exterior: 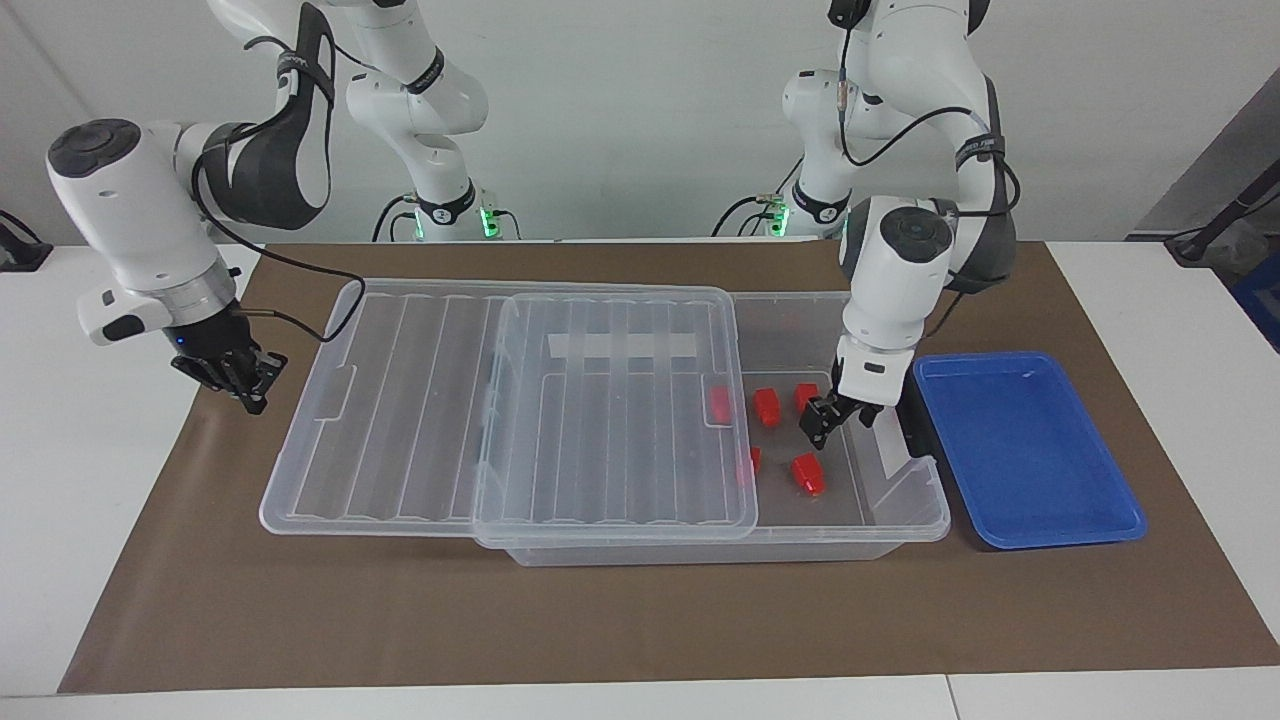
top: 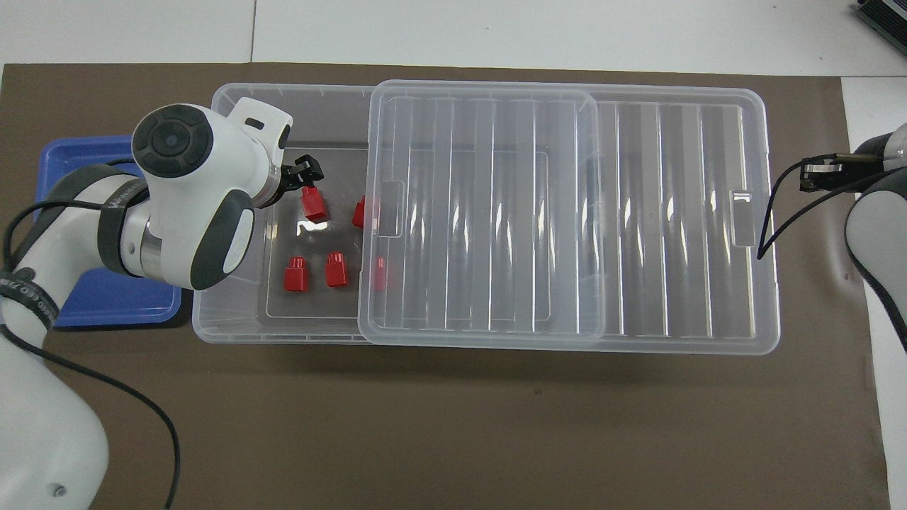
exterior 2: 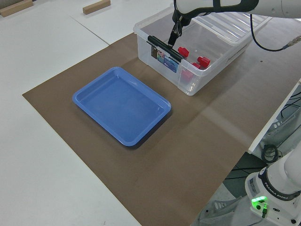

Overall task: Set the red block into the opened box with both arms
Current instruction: 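Withdraw the left gripper while the right gripper grasps the lid, then slide the clear lid back over the box with the right gripper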

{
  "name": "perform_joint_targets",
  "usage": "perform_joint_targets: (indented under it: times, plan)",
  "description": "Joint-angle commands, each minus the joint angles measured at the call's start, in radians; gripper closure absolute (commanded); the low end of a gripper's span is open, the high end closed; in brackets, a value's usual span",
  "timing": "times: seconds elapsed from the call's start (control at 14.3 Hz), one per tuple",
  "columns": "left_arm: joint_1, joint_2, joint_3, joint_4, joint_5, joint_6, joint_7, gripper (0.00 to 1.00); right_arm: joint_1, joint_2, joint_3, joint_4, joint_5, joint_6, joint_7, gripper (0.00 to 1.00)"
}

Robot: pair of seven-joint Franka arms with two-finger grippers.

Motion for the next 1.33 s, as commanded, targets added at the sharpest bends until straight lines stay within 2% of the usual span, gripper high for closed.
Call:
perform_joint_targets:
  times: [0.0, 0.21, 0.49, 0.84, 0.98, 1.26]
  plan:
    - [0.027, -0.019, -0.002, 0.090, -0.010, -0.164, 0.003, 0.00, -0.012, 0.017, 0.004, -0.007, 0.028, 0.020, -0.039, 1.00]
    - [0.085, -0.043, -0.014, 0.157, -0.010, -0.306, 0.069, 0.00, -0.010, 0.028, 0.004, -0.007, 0.028, 0.032, -0.039, 1.00]
    - [0.185, -0.074, -0.004, 0.222, -0.010, -0.442, 0.363, 0.00, 0.005, 0.028, 0.007, -0.021, 0.028, 0.033, -0.040, 1.00]
    - [0.355, -0.123, -0.002, 0.211, -0.013, -0.476, 0.789, 0.00, 0.010, 0.026, 0.022, -0.026, 0.032, 0.026, -0.127, 1.00]
    - [0.388, -0.135, -0.004, 0.205, -0.013, -0.478, 0.863, 0.00, 0.010, 0.025, 0.030, -0.024, 0.034, 0.020, -0.178, 1.00]
    - [0.388, -0.183, -0.005, 0.110, -0.012, -0.401, 0.864, 0.00, 0.011, 0.017, 0.058, -0.024, 0.034, 0.016, -0.187, 1.00]
